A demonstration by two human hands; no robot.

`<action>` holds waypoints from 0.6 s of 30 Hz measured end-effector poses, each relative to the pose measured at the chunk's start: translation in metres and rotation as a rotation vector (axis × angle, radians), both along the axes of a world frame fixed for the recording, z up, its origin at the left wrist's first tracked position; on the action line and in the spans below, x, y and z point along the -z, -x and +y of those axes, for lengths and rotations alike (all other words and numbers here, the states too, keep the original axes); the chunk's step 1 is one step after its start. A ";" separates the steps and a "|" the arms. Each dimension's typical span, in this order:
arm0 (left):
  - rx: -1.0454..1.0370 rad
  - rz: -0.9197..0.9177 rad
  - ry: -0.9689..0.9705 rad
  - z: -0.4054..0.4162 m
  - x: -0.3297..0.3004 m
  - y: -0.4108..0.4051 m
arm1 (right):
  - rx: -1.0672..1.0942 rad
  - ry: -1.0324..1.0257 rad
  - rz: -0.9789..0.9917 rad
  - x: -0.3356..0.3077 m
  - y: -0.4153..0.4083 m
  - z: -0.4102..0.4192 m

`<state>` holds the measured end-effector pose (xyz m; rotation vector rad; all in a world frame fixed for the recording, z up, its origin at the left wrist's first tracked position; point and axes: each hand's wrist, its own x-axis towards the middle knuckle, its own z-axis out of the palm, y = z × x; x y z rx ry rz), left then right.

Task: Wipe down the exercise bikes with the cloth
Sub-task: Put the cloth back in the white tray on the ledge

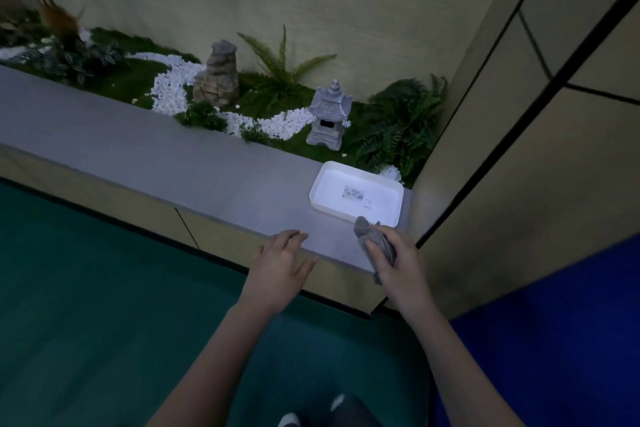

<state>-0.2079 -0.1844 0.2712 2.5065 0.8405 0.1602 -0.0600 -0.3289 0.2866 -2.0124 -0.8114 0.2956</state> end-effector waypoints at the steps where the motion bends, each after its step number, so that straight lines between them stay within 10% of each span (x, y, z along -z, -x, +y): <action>1: 0.003 0.011 -0.007 0.006 0.002 -0.004 | -0.002 0.005 0.004 0.001 -0.005 0.007; 18: -0.127 0.028 -0.062 0.099 -0.002 -0.139 | -0.072 -0.075 0.069 0.010 -0.149 0.119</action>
